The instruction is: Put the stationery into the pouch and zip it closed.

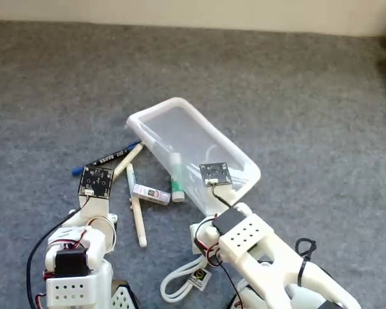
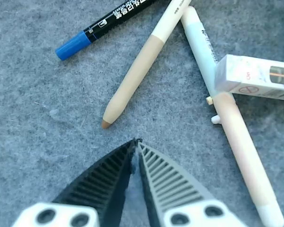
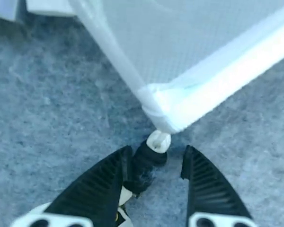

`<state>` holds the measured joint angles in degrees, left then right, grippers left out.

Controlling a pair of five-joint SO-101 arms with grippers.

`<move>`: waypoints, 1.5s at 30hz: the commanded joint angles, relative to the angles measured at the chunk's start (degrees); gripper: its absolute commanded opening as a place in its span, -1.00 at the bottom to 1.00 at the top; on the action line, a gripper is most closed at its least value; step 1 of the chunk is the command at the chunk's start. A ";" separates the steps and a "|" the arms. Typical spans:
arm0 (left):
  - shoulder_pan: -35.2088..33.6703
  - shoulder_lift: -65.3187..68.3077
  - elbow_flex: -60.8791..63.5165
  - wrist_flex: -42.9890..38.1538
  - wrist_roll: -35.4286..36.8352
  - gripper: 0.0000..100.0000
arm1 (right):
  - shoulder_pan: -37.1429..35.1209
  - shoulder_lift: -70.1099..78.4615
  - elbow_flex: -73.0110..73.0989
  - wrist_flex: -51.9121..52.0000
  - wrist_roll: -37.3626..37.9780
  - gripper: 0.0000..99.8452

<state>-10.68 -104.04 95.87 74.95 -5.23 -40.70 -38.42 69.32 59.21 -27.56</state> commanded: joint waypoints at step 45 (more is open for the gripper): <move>-0.22 0.04 1.27 0.35 0.44 -0.99 | -1.98 -0.40 -24.92 3.91 39.74 -0.99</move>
<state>-10.68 -104.04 95.87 74.95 -5.23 -39.65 -38.33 48.13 62.99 11.30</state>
